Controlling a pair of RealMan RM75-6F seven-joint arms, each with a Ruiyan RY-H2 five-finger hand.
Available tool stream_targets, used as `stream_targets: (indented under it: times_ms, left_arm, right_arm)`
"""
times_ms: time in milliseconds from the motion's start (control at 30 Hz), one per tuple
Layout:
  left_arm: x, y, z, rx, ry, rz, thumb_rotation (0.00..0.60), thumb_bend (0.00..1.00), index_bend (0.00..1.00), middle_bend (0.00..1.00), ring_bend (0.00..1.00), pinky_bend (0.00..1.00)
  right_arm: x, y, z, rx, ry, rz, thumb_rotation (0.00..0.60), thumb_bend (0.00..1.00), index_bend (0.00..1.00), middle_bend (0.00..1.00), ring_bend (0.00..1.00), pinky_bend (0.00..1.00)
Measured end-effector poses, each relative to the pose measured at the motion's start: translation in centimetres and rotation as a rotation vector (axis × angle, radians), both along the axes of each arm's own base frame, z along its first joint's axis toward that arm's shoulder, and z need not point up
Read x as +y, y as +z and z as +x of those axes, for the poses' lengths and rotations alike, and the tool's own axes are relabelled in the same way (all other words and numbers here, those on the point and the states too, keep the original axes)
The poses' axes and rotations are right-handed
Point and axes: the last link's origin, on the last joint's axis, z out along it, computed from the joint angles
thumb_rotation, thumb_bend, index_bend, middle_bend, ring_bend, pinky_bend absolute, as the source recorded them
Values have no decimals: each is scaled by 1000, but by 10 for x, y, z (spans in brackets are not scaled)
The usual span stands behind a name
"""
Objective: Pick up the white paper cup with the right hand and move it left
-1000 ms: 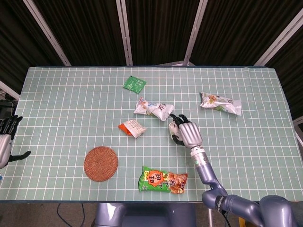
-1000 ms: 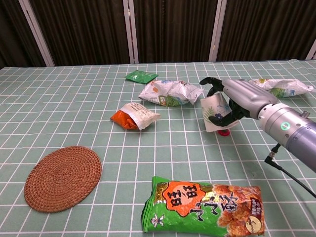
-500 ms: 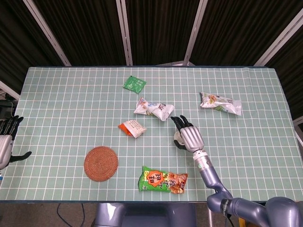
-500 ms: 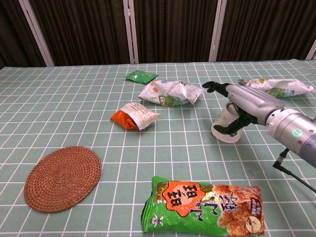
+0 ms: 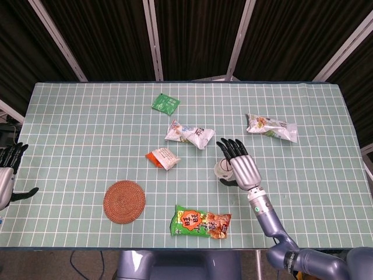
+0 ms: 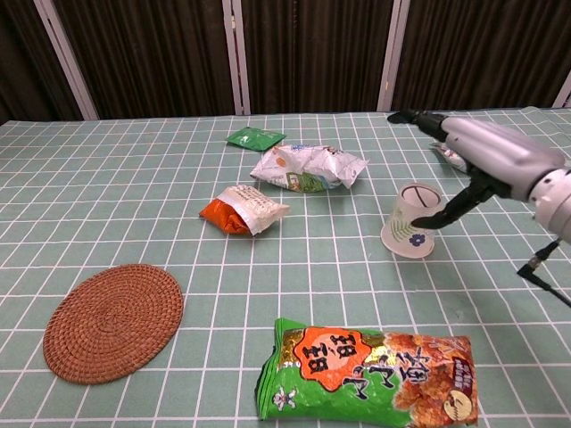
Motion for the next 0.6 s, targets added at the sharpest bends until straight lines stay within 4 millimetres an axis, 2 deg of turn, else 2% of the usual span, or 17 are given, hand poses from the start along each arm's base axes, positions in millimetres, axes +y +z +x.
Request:
stream_targets:
  times_ms: [133, 367, 600]
  left_arm:
    - [-4, 1, 4, 3, -21, 9, 600, 0, 0, 0, 0, 0]
    - [-12, -6, 7, 47, -55, 20, 600, 0, 0, 0, 0, 0]
    - [-28, -10, 6, 55, -76, 38, 600, 0, 0, 0, 0, 0]
  right_arm:
    - [10, 33, -13, 2, 8, -49, 600, 0, 0, 0, 0, 0]
    - [48, 90, -58, 69, -53, -120, 600, 0, 0, 0, 0, 0]
    - [91, 119, -90, 128, -111, -180, 600, 0, 0, 0, 0, 0]
